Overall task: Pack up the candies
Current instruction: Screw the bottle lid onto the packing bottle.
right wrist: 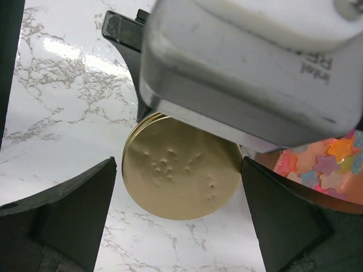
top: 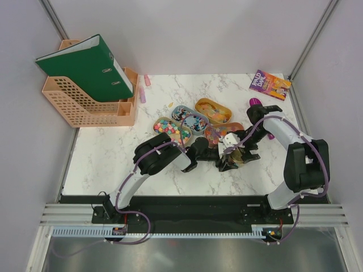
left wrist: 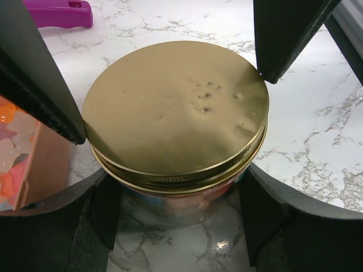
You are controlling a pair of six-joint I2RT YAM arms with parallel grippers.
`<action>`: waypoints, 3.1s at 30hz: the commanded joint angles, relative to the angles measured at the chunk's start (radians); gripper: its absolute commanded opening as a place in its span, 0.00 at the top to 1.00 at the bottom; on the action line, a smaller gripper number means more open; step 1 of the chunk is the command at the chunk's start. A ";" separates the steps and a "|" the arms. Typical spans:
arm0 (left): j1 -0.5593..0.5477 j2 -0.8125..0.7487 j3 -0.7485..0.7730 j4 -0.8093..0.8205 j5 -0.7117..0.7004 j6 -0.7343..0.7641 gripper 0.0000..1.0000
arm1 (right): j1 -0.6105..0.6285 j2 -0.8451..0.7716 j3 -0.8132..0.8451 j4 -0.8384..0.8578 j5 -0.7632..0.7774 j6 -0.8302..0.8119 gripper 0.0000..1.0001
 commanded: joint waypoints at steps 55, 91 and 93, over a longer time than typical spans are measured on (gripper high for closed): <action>0.019 0.120 -0.099 -0.524 -0.185 0.107 0.98 | -0.001 -0.226 -0.347 0.231 0.113 0.881 0.02; 0.008 0.128 -0.105 -0.553 -0.165 0.117 0.98 | -0.074 -0.078 0.004 0.038 -0.047 -0.079 0.02; 0.008 0.125 -0.107 -0.553 -0.165 0.118 0.98 | -0.054 -0.066 0.012 0.038 -0.045 -0.079 0.02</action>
